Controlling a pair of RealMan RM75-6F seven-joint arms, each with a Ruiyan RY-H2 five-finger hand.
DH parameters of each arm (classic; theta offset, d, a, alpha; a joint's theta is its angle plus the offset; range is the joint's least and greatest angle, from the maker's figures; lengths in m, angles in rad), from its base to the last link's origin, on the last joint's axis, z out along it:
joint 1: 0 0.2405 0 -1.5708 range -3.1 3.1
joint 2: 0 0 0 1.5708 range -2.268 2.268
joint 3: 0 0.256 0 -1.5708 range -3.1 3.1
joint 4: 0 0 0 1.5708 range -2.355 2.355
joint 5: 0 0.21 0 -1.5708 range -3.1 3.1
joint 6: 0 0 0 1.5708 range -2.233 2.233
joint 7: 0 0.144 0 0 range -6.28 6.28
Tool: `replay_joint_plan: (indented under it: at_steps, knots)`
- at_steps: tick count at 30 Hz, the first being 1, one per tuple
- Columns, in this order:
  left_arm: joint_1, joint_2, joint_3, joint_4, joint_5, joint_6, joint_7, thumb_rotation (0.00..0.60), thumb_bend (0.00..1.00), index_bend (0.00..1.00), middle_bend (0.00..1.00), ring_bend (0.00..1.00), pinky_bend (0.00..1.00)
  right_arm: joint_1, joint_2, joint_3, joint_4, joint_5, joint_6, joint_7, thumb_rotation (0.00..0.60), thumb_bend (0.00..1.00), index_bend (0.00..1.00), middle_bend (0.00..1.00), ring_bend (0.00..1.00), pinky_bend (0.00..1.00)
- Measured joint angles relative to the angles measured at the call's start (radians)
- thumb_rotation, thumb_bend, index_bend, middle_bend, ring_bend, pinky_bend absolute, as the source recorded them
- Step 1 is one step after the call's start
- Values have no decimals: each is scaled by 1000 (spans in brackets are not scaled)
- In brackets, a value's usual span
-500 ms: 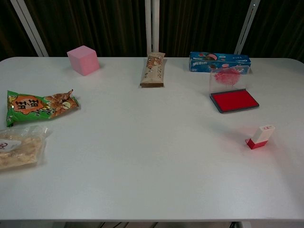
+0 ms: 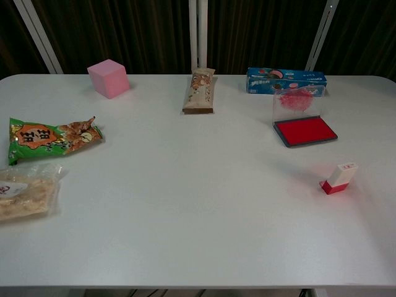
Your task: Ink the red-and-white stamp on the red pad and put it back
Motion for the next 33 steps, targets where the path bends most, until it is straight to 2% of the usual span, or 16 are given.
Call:
replay_joint_plan:
  at_steps: [6, 12, 19, 28, 33]
  knots:
    - [8, -6, 4, 17, 1, 9, -14, 16, 146, 91, 124, 118, 205, 9, -8, 0, -2, -19, 0, -16, 600, 173, 0, 0, 0, 0]
    - [8, -18, 8, 28, 3, 6, -23, 14, 146, 91, 124, 118, 205, 12, -16, -9, 32, -75, 24, 30, 600, 176, 0, 0, 0, 0]
    - [9, -28, 16, 42, 2, -3, -30, 18, 146, 91, 124, 118, 205, 26, -18, -22, 35, -83, -7, -2, 600, 176, 0, 0, 0, 0]
    - [12, -40, 22, 58, 0, -10, -45, 18, 146, 91, 124, 118, 205, 73, -50, -44, 39, -86, -115, -97, 600, 176, 0, 3, 0, 0]
    - [11, -41, 25, 64, 3, -13, -51, 17, 146, 91, 124, 118, 205, 119, -108, -51, 70, -86, -192, -139, 600, 178, 0, 67, 0, 0]
